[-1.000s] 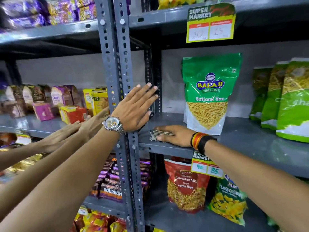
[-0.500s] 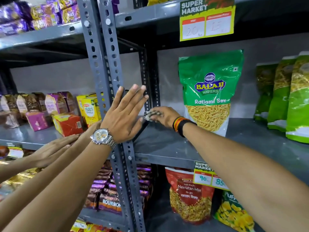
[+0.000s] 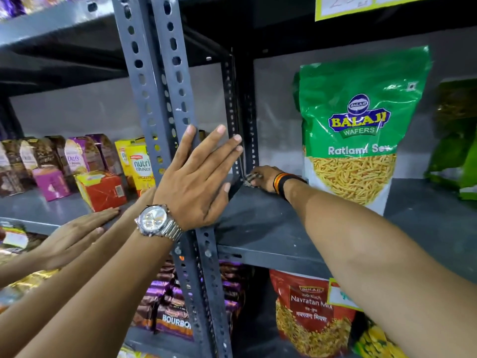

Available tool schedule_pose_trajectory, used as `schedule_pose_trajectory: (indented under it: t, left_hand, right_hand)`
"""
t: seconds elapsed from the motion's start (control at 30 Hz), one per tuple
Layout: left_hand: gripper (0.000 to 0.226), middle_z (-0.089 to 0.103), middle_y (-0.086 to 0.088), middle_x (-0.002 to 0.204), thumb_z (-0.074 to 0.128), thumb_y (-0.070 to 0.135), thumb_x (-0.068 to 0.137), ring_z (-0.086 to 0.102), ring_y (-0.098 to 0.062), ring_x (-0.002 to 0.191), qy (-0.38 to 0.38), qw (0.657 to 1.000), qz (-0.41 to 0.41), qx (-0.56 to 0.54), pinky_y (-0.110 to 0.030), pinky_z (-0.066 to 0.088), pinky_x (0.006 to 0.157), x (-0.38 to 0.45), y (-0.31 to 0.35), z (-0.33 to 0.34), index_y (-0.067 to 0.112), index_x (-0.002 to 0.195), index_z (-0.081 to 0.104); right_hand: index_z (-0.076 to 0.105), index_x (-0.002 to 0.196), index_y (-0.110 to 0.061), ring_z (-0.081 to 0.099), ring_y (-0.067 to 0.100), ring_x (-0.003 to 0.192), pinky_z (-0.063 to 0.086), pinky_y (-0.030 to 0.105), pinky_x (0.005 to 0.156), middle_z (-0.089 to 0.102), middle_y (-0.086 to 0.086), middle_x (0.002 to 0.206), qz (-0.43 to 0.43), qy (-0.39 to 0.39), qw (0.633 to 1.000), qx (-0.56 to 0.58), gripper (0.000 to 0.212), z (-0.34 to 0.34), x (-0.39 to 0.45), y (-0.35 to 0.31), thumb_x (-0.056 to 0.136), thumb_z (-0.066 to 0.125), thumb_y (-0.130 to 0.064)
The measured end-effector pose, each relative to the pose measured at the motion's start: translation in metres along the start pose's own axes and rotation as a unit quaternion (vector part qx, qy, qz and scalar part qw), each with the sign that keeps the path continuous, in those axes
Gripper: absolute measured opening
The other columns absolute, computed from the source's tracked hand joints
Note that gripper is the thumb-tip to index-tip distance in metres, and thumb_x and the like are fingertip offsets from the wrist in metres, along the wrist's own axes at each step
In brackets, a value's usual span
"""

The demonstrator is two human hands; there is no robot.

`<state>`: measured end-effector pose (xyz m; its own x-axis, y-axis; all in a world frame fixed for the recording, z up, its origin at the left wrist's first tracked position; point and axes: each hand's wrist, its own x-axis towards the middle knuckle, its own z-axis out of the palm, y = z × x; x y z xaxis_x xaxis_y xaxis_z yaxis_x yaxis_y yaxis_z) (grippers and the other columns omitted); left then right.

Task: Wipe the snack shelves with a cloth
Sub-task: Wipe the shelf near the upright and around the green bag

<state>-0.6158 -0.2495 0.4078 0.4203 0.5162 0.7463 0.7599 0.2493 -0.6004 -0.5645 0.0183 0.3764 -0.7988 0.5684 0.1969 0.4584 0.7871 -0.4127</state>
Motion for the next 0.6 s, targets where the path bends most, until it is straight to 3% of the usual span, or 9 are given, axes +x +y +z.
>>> schedule_pose_trajectory:
  t: [0.1, 0.23, 0.33, 0.37, 0.6]
  left_hand:
    - [0.062, 0.039, -0.011, 0.164, 0.037, 0.031, 0.1, 0.024, -0.034, 0.157, -0.006, 1.0, -0.003, 0.002, -0.063, 0.007, 0.127, 0.001, 0.001, -0.002, 0.003, 0.154, 0.044]
    - [0.062, 0.038, -0.011, 0.164, 0.036, 0.031, 0.101, 0.022, -0.033, 0.158, -0.014, 1.0, -0.004, 0.008, -0.061, 0.004, 0.127, 0.0, 0.001, -0.004, 0.002, 0.155, 0.042]
    - [0.062, 0.038, -0.01, 0.165, 0.038, 0.031, 0.1, 0.02, -0.032, 0.158, -0.024, 1.0, -0.006, 0.01, -0.061, 0.003, 0.128, 0.002, 0.002, -0.005, 0.003, 0.155, 0.042]
    - [0.063, 0.037, -0.01, 0.165, 0.039, 0.031, 0.099, 0.02, -0.032, 0.158, -0.028, 0.999, -0.007, 0.012, -0.06, 0.002, 0.128, 0.002, 0.002, -0.004, 0.003, 0.155, 0.041]
    - [0.064, 0.036, -0.01, 0.166, 0.041, 0.031, 0.098, 0.017, -0.032, 0.159, -0.031, 0.999, -0.005, 0.014, -0.06, 0.0, 0.128, 0.0, 0.001, -0.005, 0.004, 0.156, 0.04]
  right_hand:
    - [0.06, 0.126, -0.025, 0.057, 0.023, 0.117, 0.04, 0.024, 0.094, 0.063, 0.003, 0.128, -0.047, -0.02, 0.998, 0.027, 0.036, 0.004, -0.023, -0.011, 0.09, 0.062, -0.028]
    - [0.059, 0.124, -0.022, 0.061, 0.017, 0.111, 0.045, 0.036, 0.103, 0.067, 0.001, 0.12, -0.143, -0.06, 0.986, 0.059, 0.034, 0.004, -0.078, -0.024, 0.091, 0.063, -0.027]
    - [0.056, 0.128, -0.014, 0.057, 0.0, 0.101, 0.044, 0.014, 0.094, 0.064, -0.008, 0.115, -0.184, -0.111, 0.973, 0.08, 0.036, -0.009, -0.123, -0.027, 0.093, 0.06, -0.022]
    - [0.056, 0.129, -0.017, 0.056, -0.003, 0.1, 0.043, 0.012, 0.091, 0.064, -0.01, 0.115, -0.193, -0.123, 0.971, 0.073, 0.037, -0.013, -0.13, -0.026, 0.093, 0.06, -0.024]
    - [0.06, 0.125, -0.01, 0.062, 0.017, 0.107, 0.046, 0.027, 0.097, 0.066, 0.007, 0.121, -0.156, -0.068, 0.98, 0.105, 0.036, -0.013, -0.105, -0.038, 0.09, 0.065, -0.018]
